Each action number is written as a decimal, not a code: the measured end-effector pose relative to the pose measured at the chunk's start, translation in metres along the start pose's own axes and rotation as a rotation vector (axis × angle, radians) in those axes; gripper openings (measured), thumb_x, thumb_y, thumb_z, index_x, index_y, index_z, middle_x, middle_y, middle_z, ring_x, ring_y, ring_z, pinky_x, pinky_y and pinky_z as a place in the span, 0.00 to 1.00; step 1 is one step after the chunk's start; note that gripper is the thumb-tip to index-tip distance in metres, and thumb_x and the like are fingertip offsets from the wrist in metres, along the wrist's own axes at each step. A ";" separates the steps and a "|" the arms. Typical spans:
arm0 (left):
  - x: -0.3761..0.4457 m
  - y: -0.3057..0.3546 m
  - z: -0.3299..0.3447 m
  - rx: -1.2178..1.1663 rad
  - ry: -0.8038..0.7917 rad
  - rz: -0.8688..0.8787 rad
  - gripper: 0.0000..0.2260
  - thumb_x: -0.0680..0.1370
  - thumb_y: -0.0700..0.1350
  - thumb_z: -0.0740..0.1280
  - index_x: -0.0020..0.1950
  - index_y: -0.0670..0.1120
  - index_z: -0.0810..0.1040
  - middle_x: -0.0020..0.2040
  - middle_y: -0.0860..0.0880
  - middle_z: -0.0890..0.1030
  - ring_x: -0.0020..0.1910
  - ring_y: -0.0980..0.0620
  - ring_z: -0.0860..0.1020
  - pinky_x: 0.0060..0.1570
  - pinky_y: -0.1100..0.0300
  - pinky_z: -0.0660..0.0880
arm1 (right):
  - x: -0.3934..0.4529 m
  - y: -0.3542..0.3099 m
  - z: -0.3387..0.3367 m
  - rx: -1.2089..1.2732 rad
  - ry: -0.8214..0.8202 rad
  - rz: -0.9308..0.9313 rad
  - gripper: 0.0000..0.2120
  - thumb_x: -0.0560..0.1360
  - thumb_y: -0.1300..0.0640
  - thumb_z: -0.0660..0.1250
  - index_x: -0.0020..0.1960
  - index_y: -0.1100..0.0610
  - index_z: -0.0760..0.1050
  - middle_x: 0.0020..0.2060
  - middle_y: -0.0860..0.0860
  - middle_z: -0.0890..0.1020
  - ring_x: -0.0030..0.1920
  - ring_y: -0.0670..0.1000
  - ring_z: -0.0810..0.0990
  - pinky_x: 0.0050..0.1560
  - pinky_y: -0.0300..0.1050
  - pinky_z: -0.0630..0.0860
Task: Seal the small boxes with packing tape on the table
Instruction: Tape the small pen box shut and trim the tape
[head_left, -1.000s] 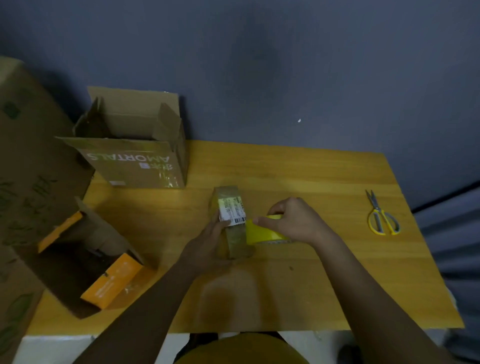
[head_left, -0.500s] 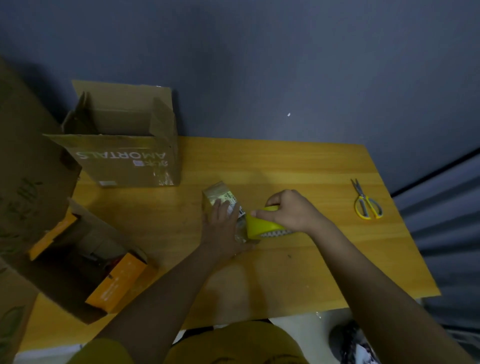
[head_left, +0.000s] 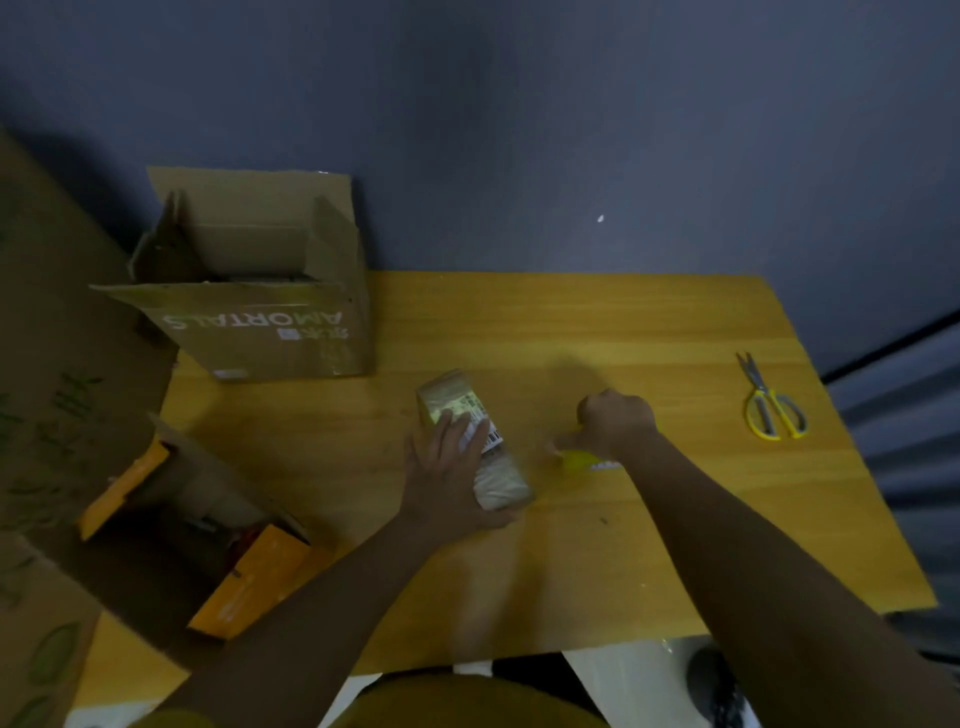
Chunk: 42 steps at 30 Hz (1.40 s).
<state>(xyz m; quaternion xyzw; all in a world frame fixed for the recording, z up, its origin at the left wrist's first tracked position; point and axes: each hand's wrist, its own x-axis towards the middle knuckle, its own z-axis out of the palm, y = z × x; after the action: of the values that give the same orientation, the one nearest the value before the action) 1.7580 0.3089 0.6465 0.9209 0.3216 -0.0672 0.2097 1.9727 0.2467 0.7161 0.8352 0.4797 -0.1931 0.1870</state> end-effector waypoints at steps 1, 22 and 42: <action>-0.001 -0.003 0.000 0.003 0.036 0.017 0.57 0.57 0.84 0.38 0.79 0.51 0.53 0.77 0.44 0.59 0.77 0.43 0.53 0.66 0.31 0.55 | 0.007 -0.004 0.006 0.033 -0.030 -0.002 0.28 0.68 0.29 0.66 0.41 0.55 0.74 0.46 0.53 0.79 0.53 0.55 0.79 0.44 0.44 0.69; 0.005 -0.016 -0.019 -0.601 0.153 -0.401 0.24 0.72 0.48 0.73 0.60 0.48 0.61 0.66 0.46 0.57 0.59 0.40 0.68 0.46 0.51 0.72 | -0.013 -0.043 0.048 0.295 -0.061 -0.203 0.36 0.69 0.28 0.63 0.62 0.56 0.76 0.50 0.54 0.82 0.51 0.55 0.80 0.45 0.46 0.73; 0.082 -0.044 0.001 -0.895 0.041 -0.277 0.22 0.72 0.40 0.74 0.55 0.52 0.62 0.60 0.50 0.58 0.66 0.46 0.64 0.62 0.47 0.72 | 0.004 0.044 0.049 0.008 -0.019 0.242 0.46 0.61 0.17 0.50 0.54 0.54 0.78 0.51 0.55 0.81 0.57 0.56 0.75 0.61 0.52 0.63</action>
<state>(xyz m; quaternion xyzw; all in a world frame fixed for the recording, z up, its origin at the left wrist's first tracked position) 1.7954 0.3856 0.6091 0.6897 0.4427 0.0688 0.5689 2.0057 0.2050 0.6775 0.8859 0.3729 -0.1788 0.2102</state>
